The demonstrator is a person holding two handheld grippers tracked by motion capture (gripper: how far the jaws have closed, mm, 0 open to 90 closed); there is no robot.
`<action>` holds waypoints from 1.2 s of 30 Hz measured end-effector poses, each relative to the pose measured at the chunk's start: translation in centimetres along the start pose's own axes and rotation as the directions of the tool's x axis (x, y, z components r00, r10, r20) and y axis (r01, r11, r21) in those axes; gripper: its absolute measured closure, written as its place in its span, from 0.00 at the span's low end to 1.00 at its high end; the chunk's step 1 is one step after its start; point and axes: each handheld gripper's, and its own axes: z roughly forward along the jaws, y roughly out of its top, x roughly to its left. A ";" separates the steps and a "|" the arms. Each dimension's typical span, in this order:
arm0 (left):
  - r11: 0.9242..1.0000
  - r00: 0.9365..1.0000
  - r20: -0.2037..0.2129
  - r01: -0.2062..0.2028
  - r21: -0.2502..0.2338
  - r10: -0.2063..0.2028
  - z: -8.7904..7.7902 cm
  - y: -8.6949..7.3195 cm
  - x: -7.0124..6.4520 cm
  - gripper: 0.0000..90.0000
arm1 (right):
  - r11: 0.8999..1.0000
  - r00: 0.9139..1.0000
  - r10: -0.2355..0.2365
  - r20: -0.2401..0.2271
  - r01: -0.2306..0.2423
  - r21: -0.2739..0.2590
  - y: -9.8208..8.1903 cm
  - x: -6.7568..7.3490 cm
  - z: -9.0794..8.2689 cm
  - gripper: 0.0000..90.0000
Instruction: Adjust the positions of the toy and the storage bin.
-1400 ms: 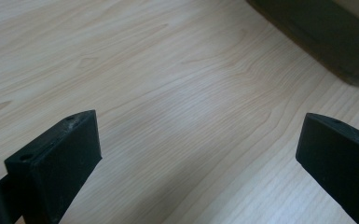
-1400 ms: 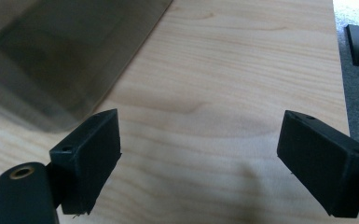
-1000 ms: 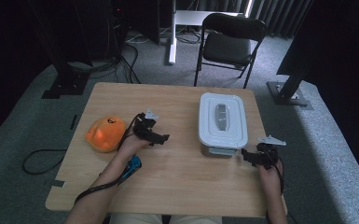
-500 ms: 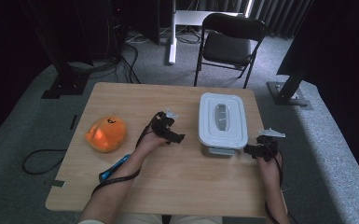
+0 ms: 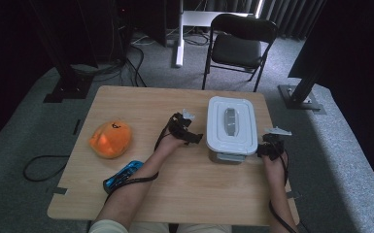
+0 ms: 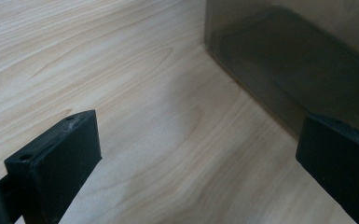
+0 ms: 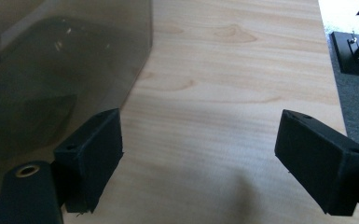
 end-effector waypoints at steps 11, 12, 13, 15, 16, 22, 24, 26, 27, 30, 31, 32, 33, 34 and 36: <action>1.000 1.000 0.003 0.003 -0.003 -0.003 0.6 1.3 -0.3 0.01 | 1.000 1.000 0.009 0.022 -0.009 0.004 1.6 -0.6 0.7 0.15; 1.000 1.000 0.003 -0.001 -0.004 0.001 0.6 1.4 -0.4 0.01 | 1.000 1.000 0.012 0.023 -0.013 0.004 1.7 -0.6 0.7 0.15; 1.000 1.000 0.007 -0.002 -0.002 0.002 0.6 1.6 -0.5 0.01 | 1.000 1.000 0.010 0.020 -0.010 0.002 1.8 -0.6 0.7 0.15; 1.000 1.000 0.009 -0.025 0.004 0.025 0.6 1.7 -0.8 0.01 | 1.000 1.000 0.011 0.020 -0.011 0.003 1.8 -0.6 0.8 0.15; 0.999 0.999 0.009 -0.031 0.005 0.031 0.6 1.8 -1.0 0.01 | 1.000 1.000 0.016 0.015 -0.016 0.005 1.8 -0.6 0.8 0.15; 0.999 0.999 0.000 -0.040 0.016 0.040 0.3 2.0 -1.3 0.01 | 1.000 1.000 0.021 -0.015 -0.021 0.010 1.5 -0.6 0.9 0.17; 0.999 0.999 -0.009 -0.048 0.015 0.048 0.2 2.0 -1.4 0.01 | 1.000 0.999 0.016 -0.030 -0.015 0.005 1.5 -0.5 0.8 0.20; 0.999 0.999 -0.014 -0.050 0.021 0.051 0.0 2.0 -1.4 0.01 | 1.000 0.999 0.007 -0.041 -0.007 0.004 1.5 -0.3 0.8 0.21; 0.998 0.998 -0.018 -0.054 0.019 0.054 -0.1 1.9 -1.4 0.01 | 1.000 0.999 0.004 -0.051 -0.003 0.002 1.5 -0.3 0.7 0.21; 0.999 0.998 -0.021 -0.051 0.014 0.051 -0.5 1.8 -1.3 0.01 | 1.000 0.997 -0.004 -0.073 0.004 0.001 1.6 0.1 0.7 0.21; 0.999 0.999 -0.019 -0.049 0.014 0.050 -0.6 1.7 -1.3 0.01 | 1.000 0.998 -0.010 -0.068 0.010 0.000 1.6 0.2 0.6 0.22; 0.999 0.999 -0.017 -0.049 0.013 0.049 -0.8 1.6 -1.3 0.01 | 1.000 0.998 -0.011 -0.067 0.011 0.000 1.6 0.3 0.6 0.22; 0.999 0.999 -0.017 -0.049 0.013 0.049 -0.8 1.6 -1.3 0.01 | 1.000 0.998 -0.008 -0.068 0.008 0.001 1.6 0.4 0.6 0.23; 0.998 0.998 -0.018 -0.055 0.013 0.055 -1.1 1.4 -1.5 0.01 | 1.000 0.998 -0.008 -0.068 0.008 -0.005 1.6 0.5 0.6 0.23; 0.998 0.998 -0.019 -0.056 0.013 0.056 -1.3 1.3 -1.5 0.01 | 1.000 0.997 -0.013 -0.069 0.013 -0.007 1.6 0.7 0.6 0.24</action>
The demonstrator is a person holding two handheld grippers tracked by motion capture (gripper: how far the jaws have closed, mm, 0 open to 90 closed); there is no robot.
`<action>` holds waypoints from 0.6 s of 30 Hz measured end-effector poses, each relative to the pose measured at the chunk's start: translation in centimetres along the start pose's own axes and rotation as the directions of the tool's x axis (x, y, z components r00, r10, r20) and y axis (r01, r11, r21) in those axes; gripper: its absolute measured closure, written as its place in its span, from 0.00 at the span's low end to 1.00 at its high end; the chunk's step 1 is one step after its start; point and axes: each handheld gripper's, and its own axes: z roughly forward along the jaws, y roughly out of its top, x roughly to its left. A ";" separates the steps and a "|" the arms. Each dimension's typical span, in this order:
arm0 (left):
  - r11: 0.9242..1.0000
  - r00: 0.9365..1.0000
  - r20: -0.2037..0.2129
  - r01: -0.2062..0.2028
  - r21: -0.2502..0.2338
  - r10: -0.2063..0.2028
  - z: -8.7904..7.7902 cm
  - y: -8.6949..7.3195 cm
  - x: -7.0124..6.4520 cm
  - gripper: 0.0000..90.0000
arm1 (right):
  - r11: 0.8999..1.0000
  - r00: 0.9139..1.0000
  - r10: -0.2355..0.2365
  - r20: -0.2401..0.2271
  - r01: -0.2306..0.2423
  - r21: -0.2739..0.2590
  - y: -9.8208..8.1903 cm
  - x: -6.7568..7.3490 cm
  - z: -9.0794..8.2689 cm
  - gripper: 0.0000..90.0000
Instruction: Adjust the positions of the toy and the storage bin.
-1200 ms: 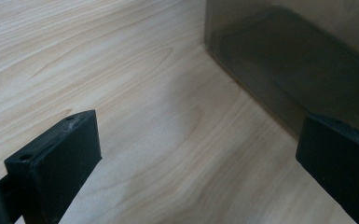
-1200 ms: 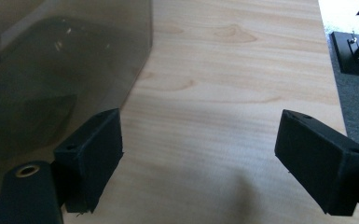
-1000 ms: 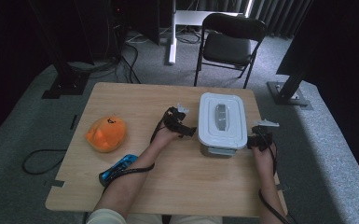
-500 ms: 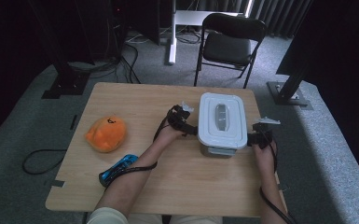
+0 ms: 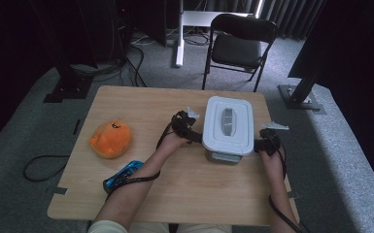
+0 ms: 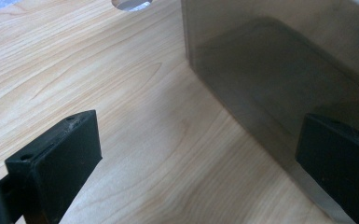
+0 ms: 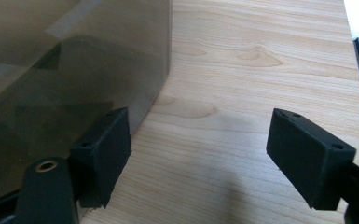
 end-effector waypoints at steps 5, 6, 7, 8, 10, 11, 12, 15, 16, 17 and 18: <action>1.000 1.000 0.001 0.001 0.000 -0.001 -0.4 -0.3 0.1 0.01 | 1.000 1.000 -0.007 -0.014 0.006 -0.006 0.0 0.4 0.1 0.25; 1.000 1.000 -0.005 -0.004 0.000 0.004 -0.6 -0.6 0.1 0.01 | 1.000 1.000 -0.016 -0.019 0.016 -0.012 0.0 0.6 0.1 0.26; 1.000 1.000 -0.005 -0.004 0.000 0.004 -0.6 -0.6 0.1 0.01 | 1.000 1.000 -0.016 -0.019 0.016 -0.012 0.0 0.6 0.1 0.26; 1.000 1.000 -0.008 -0.005 0.000 0.005 -1.0 -0.8 0.2 0.01 | 1.000 0.999 -0.023 -0.029 0.022 -0.012 0.0 0.9 0.1 0.26; 1.000 1.000 -0.011 -0.004 0.001 0.004 -1.3 -1.1 0.2 0.01 | 0.999 0.999 -0.030 -0.042 0.030 -0.013 0.1 1.2 0.2 0.27; 1.000 1.000 -0.011 -0.004 0.001 0.004 -1.3 -1.1 0.2 0.01 | 0.999 0.999 -0.030 -0.042 0.030 -0.013 0.1 1.2 0.2 0.27; 1.000 1.000 -0.016 -0.003 0.001 0.003 -1.7 -1.5 0.3 0.01 | 0.999 0.998 -0.036 -0.050 0.035 -0.011 0.2 1.6 0.3 0.27; 1.000 1.000 -0.018 0.005 0.000 -0.005 -2.2 -2.0 0.4 0.01 | 0.999 0.997 -0.044 -0.058 0.043 -0.015 0.2 2.0 0.3 0.27; 1.000 1.000 -0.017 0.010 -0.003 -0.010 -2.4 -2.2 0.4 0.01 | 0.999 0.997 -0.045 -0.065 0.044 -0.018 0.1 2.3 0.3 0.27; 1.000 1.000 -0.018 0.006 -0.001 -0.006 -2.5 -2.3 0.4 0.01 | 0.999 0.996 -0.048 -0.070 0.046 -0.019 0.1 2.4 0.3 0.27; 1.000 1.000 -0.020 0.007 -0.001 -0.007 -2.7 -2.4 0.4 0.01 | 0.999 0.996 -0.049 -0.074 0.047 -0.021 0.1 2.5 0.3 0.28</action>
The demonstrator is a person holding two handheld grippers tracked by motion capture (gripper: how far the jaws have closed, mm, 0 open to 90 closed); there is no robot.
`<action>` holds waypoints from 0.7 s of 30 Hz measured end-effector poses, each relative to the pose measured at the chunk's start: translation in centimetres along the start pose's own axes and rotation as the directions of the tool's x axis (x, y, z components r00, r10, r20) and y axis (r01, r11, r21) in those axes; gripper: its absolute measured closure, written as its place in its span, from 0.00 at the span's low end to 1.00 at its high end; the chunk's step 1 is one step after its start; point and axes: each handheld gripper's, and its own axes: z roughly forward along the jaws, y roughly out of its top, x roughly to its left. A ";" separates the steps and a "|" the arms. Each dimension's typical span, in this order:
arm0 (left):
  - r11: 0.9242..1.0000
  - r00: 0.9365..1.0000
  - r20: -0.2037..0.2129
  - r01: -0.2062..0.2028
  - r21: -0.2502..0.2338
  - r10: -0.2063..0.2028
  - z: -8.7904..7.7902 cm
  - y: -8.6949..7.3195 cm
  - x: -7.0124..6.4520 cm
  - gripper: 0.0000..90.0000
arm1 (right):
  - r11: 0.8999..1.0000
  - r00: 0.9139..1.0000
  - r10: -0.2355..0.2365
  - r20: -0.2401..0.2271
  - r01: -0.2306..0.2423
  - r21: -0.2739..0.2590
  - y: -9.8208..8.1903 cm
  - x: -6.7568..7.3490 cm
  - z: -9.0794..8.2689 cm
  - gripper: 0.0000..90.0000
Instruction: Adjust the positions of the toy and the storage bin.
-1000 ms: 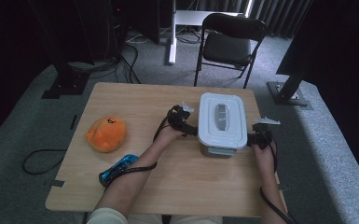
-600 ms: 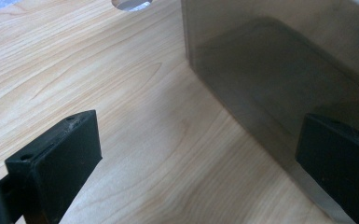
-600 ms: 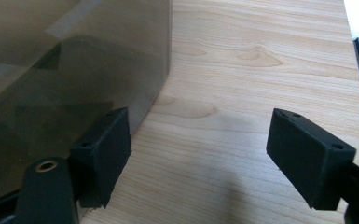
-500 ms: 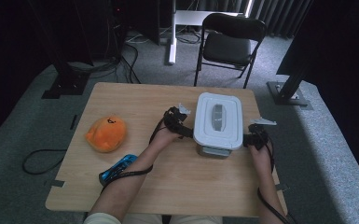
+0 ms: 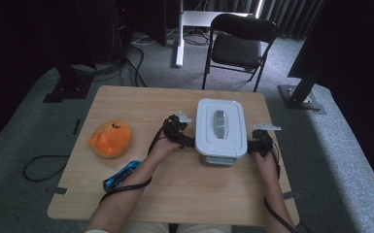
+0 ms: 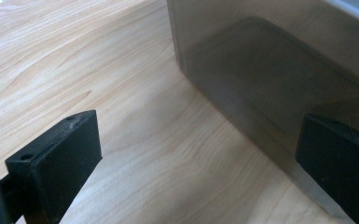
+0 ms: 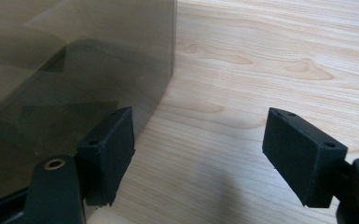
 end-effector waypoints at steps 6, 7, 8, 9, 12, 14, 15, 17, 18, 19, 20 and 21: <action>1.000 1.000 -0.008 0.003 0.000 -0.003 -1.0 -0.9 -0.1 0.01 | 1.000 1.000 -0.016 -0.020 0.016 -0.006 -0.2 0.9 -0.1 0.28; 1.000 1.000 -0.007 0.006 0.001 -0.006 -1.2 -1.1 -0.2 0.01 | 1.000 1.000 -0.016 -0.023 0.016 -0.008 -0.3 1.1 -0.1 0.28; 1.000 1.000 -0.006 0.008 0.003 -0.008 -1.4 -1.3 -0.2 0.01 | 1.000 0.999 -0.017 -0.028 0.017 -0.009 -0.3 1.2 -0.2 0.28; 1.000 1.000 -0.006 0.011 0.001 -0.011 -1.6 -1.5 -0.2 0.01 | 1.000 0.999 -0.022 -0.029 0.022 -0.014 -0.5 1.5 -0.3 0.28; 1.000 1.000 -0.011 0.003 0.001 -0.003 -2.1 -1.9 -0.4 0.01 | 0.999 0.999 -0.030 -0.037 0.029 -0.016 -0.7 1.9 -0.5 0.28; 1.000 1.000 -0.011 0.003 -0.001 -0.003 -2.4 -2.3 -0.6 0.01 | 0.999 0.998 -0.035 -0.043 0.035 -0.015 -0.8 2.2 -0.6 0.28; 1.000 1.000 -0.008 0.007 -0.004 -0.007 -2.5 -2.4 -0.6 0.01 | 0.999 0.998 -0.037 -0.043 0.037 -0.014 -0.8 2.3 -0.7 0.29; 1.000 1.000 -0.007 0.011 -0.006 -0.011 -2.8 -2.7 -0.6 0.01 | 0.999 0.998 -0.046 -0.044 0.045 -0.013 -0.9 2.6 -0.9 0.29; 1.000 1.000 -0.008 0.013 -0.007 -0.013 -2.9 -2.9 -0.6 0.01 | 0.999 0.998 -0.052 -0.043 0.051 -0.016 -1.0 2.8 -1.0 0.29; 1.000 1.000 -0.007 0.013 -0.007 -0.013 -3.0 -3.0 -0.7 0.01 | 0.998 0.998 -0.055 -0.043 0.054 -0.014 -1.1 3.0 -1.1 0.29; 1.000 1.000 -0.006 0.012 -0.008 -0.012 -3.2 -3.1 -0.7 0.01 | 0.998 0.997 -0.057 -0.044 0.057 -0.016 -1.1 3.1 -1.2 0.29; 1.000 1.000 -0.005 0.012 -0.008 -0.012 -3.3 -3.2 -0.7 0.01 | 0.998 0.997 -0.061 -0.045 0.060 -0.019 -1.2 3.3 -1.3 0.29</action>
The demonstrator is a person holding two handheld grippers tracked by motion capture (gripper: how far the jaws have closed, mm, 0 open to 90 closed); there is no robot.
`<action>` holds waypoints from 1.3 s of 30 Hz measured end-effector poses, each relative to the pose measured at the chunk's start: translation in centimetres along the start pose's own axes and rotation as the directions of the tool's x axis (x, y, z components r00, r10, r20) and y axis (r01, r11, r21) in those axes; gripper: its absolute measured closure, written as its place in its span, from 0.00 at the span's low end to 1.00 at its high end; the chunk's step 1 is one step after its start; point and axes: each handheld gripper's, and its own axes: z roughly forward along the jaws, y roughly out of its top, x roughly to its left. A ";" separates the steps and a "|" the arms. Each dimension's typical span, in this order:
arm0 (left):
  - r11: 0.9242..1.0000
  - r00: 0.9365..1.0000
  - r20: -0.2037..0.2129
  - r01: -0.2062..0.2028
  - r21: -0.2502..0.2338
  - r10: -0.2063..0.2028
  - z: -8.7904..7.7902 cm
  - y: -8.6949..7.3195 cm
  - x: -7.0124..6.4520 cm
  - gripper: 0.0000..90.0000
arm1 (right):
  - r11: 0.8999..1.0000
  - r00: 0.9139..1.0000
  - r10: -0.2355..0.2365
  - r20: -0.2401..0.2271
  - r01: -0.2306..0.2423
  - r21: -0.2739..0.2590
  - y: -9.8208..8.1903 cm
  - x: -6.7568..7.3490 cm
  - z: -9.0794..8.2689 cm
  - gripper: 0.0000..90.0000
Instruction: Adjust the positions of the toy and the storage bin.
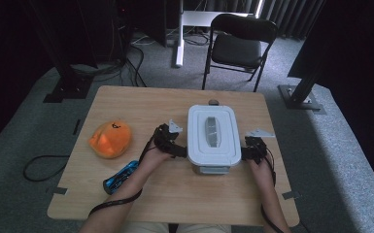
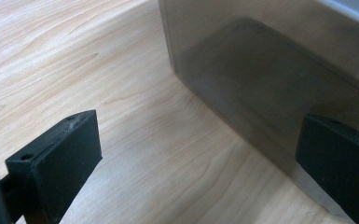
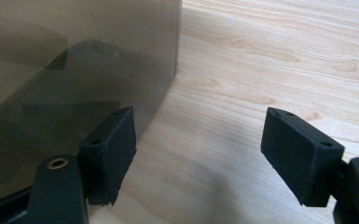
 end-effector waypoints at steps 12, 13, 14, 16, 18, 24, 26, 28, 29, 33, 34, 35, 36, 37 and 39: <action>1.000 1.000 -0.006 -0.023 0.004 0.023 -1.6 -1.3 -0.6 0.01 | 1.000 1.000 -0.014 -0.025 0.013 -0.011 -0.8 1.7 -0.9 0.29; 0.999 0.999 -0.007 -0.032 0.006 0.032 -2.2 -1.7 -0.8 0.01 | 1.000 0.999 -0.018 -0.028 0.018 -0.013 -1.0 2.0 -1.1 0.29; 0.999 0.999 -0.007 -0.031 0.008 0.031 -2.3 -1.9 -0.8 0.01 | 1.000 0.999 -0.018 -0.030 0.018 -0.012 -1.0 2.2 -1.2 0.29; 0.999 0.999 -0.005 -0.033 0.006 0.033 -2.6 -2.2 -0.9 0.01 | 1.000 0.999 -0.024 -0.033 0.024 -0.013 -1.2 2.5 -1.4 0.29; 0.999 0.999 0.000 -0.033 0.006 0.033 -2.9 -2.4 -1.0 0.01 | 0.999 0.999 -0.031 -0.033 0.030 -0.012 -1.3 2.8 -1.5 0.30; 0.999 0.999 0.001 -0.036 0.001 0.035 -3.7 -3.3 -1.3 0.01 | 0.999 0.998 -0.045 -0.040 0.044 -0.009 -1.6 3.6 -2.0 0.30; 0.999 0.999 0.006 -0.037 -0.002 0.037 -3.9 -3.5 -1.4 0.01 | 0.999 0.998 -0.045 -0.044 0.044 -0.010 -1.7 3.8 -2.2 0.30; 0.999 0.999 0.015 -0.035 -0.005 0.035 -4.1 -3.8 -1.6 0.01 | 0.999 0.998 -0.044 -0.049 0.044 -0.010 -1.9 3.9 -2.3 0.30; 0.999 0.999 0.016 -0.035 -0.005 0.035 -4.1 -3.9 -1.7 0.01 | 0.999 0.998 -0.046 -0.050 0.046 -0.011 -1.9 4.0 -2.4 0.30; 0.999 0.999 0.017 -0.037 -0.006 0.037 -4.5 -4.3 -2.1 0.01 | 0.998 0.997 -0.055 -0.050 0.055 -0.009 -2.2 4.3 -2.8 0.30; 0.999 0.999 0.016 -0.040 -0.006 0.040 -4.6 -4.4 -2.2 0.01 | 0.998 0.997 -0.059 -0.050 0.059 -0.009 -2.2 4.3 -2.9 0.30; 0.999 0.999 0.019 -0.041 -0.005 0.041 -4.7 -4.4 -2.3 0.01 | 0.998 0.997 -0.060 -0.050 0.060 -0.008 -2.3 4.4 -3.0 0.30; 0.999 0.999 0.022 -0.048 -0.003 0.048 -4.8 -4.5 -2.4 0.01 | 0.998 0.997 -0.062 -0.052 0.062 -0.008 -2.4 4.4 -3.1 0.30; 0.999 0.999 0.022 -0.050 0.000 0.050 -4.8 -4.5 -2.5 0.01 | 0.998 0.997 -0.060 -0.052 0.059 -0.008 -2.5 4.5 -3.2 0.30; 0.998 0.998 0.025 -0.058 0.002 0.058 -4.9 -4.6 -2.7 0.01 | 0.998 0.997 -0.060 -0.055 0.060 -0.011 -2.6 4.5 -3.4 0.30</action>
